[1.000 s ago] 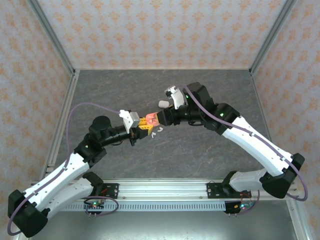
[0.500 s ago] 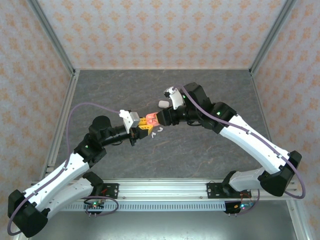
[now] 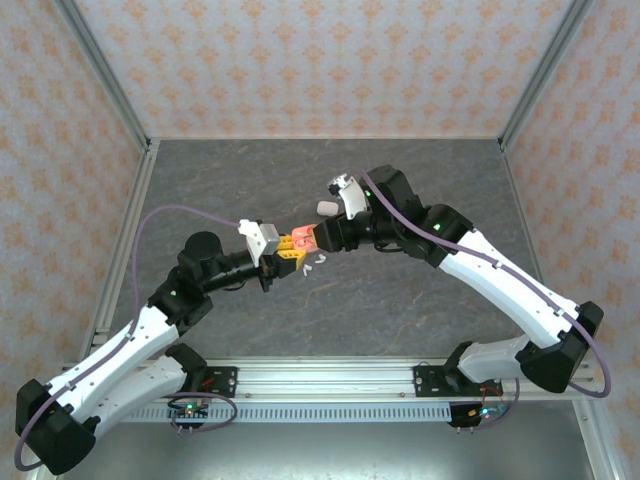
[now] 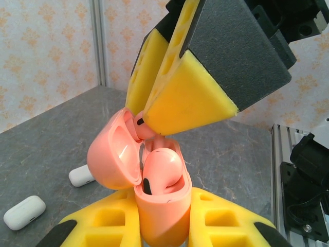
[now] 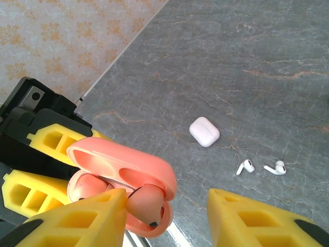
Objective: Insert wireless bluetooth earbuds into charging case
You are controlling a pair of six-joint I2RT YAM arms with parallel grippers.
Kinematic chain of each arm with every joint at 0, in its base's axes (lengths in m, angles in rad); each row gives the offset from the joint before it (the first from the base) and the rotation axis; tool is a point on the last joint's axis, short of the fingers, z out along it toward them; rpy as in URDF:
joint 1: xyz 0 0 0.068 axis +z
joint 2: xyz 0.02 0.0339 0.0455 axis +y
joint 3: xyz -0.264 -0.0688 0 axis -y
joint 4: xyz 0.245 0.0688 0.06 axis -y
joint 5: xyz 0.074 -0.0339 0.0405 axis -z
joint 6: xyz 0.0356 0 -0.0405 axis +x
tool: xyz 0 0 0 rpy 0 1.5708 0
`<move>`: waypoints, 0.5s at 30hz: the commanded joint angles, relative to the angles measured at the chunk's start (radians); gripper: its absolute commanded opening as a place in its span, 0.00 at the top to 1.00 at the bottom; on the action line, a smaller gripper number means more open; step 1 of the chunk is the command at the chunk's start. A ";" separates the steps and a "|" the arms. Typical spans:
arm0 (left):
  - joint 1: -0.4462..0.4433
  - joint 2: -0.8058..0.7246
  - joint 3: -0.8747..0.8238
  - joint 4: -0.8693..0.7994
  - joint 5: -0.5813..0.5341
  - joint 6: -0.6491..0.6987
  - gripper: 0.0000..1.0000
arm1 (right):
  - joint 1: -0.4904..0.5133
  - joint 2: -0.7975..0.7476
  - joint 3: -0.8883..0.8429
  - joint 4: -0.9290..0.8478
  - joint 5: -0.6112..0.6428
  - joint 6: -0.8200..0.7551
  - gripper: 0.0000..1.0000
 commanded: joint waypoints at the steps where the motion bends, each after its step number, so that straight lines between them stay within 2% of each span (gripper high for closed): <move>1: -0.008 -0.007 0.029 0.041 -0.021 0.016 1.00 | -0.001 -0.023 0.014 -0.020 -0.021 0.003 0.55; 8: -0.008 -0.007 0.028 0.039 -0.012 0.016 1.00 | 0.000 -0.068 -0.009 0.043 -0.057 0.011 0.45; 15: -0.007 -0.007 0.029 0.038 -0.006 0.016 1.00 | -0.001 -0.061 -0.021 0.049 -0.098 0.010 0.48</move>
